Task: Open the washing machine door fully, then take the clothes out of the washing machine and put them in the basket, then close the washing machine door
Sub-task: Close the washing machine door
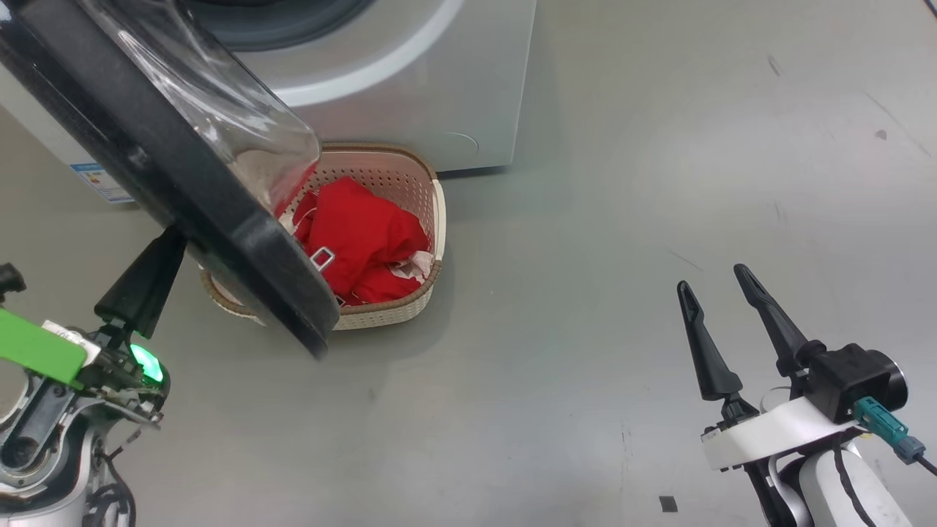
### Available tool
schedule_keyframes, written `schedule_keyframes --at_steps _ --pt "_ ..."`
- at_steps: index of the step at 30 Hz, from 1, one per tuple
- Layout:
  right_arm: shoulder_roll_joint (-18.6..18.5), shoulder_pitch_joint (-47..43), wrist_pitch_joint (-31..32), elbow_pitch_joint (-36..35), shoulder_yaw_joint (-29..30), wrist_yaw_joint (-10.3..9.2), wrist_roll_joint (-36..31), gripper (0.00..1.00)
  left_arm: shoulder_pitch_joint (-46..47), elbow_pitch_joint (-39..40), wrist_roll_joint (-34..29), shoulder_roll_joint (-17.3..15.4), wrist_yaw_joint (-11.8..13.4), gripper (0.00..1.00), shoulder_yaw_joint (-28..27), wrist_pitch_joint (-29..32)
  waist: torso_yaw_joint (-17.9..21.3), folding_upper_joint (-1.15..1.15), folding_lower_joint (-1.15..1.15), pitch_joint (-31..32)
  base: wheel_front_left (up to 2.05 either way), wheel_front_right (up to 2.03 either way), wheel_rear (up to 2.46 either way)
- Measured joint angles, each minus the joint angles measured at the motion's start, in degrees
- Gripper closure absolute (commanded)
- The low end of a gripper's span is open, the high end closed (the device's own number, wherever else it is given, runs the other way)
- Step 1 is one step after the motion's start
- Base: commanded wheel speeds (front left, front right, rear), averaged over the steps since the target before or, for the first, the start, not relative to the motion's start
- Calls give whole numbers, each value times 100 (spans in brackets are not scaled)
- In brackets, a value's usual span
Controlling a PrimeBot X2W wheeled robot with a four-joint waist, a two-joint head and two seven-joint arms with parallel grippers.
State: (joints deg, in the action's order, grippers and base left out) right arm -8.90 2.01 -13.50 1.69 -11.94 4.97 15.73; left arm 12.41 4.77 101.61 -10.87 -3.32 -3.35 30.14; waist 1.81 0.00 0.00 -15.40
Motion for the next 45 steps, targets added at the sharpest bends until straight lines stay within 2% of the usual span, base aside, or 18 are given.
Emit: schedule_keyframes --at_steps 14,23,45 --pt "13 305 -27 40 23 49 186 0 1061 -224 -467 279 8 100 202 -504 494 0 0 -556 0 0 0" --pt "145 541 -53 175 -4 101 293 0 1634 -477 -798 277 12 100 116 -864 912 0 0 -897 0 0 0" --pt "310 1092 -70 376 -44 169 504 0 3436 -1071 -1521 88 308 100 92 -1444 1695 0 0 -1781 0 0 0"
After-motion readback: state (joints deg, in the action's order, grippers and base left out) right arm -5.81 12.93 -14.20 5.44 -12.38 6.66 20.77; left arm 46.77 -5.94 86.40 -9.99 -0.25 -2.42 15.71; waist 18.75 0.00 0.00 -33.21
